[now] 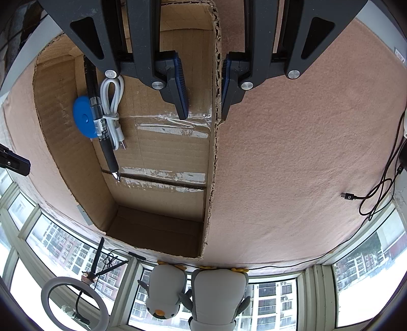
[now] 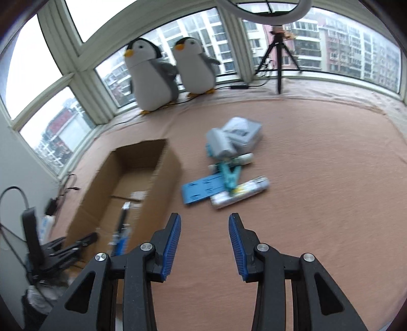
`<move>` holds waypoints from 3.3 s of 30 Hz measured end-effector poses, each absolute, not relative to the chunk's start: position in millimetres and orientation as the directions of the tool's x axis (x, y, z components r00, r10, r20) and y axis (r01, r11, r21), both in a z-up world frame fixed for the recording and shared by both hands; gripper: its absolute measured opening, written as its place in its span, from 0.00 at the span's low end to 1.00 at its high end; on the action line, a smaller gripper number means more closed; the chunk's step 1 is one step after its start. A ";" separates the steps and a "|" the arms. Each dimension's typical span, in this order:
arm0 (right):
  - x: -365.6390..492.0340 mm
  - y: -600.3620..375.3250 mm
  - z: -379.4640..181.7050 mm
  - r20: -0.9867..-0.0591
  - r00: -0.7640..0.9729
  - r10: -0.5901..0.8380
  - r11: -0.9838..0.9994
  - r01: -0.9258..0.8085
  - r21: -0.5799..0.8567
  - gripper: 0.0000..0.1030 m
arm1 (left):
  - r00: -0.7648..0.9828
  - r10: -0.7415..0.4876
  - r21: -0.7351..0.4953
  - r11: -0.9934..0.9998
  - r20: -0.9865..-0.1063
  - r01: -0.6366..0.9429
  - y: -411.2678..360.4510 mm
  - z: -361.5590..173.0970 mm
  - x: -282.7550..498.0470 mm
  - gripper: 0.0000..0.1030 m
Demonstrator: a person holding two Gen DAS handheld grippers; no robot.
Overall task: Organize rigid objects
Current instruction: 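Move the right tool back to the white charger, then grasp the white charger with the right gripper and lift it, then carry the charger over the box and open the right gripper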
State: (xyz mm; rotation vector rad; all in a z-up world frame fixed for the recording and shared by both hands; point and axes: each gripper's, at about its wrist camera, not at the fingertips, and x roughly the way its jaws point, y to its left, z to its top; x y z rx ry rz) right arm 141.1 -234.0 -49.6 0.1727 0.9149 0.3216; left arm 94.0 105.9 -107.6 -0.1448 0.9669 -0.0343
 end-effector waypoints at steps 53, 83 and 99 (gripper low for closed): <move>298.3 -178.0 -80.9 -0.859 0.486 0.160 0.966 -0.256 0.035 0.29 | 0.563 -0.089 -0.140 0.989 -0.822 -0.048 102.0 -109.8 98.9 0.24; 259.2 -217.8 -32.9 -0.755 0.511 0.411 0.912 -0.241 0.332 0.20 | 0.563 -0.089 -0.141 0.989 -0.822 -0.050 101.6 -108.1 104.3 0.24; 196.6 -127.4 -46.9 -0.738 0.305 0.602 0.784 -0.402 0.474 0.20 | 0.565 -0.098 -0.150 0.988 -0.819 -0.047 103.1 -108.8 103.7 0.24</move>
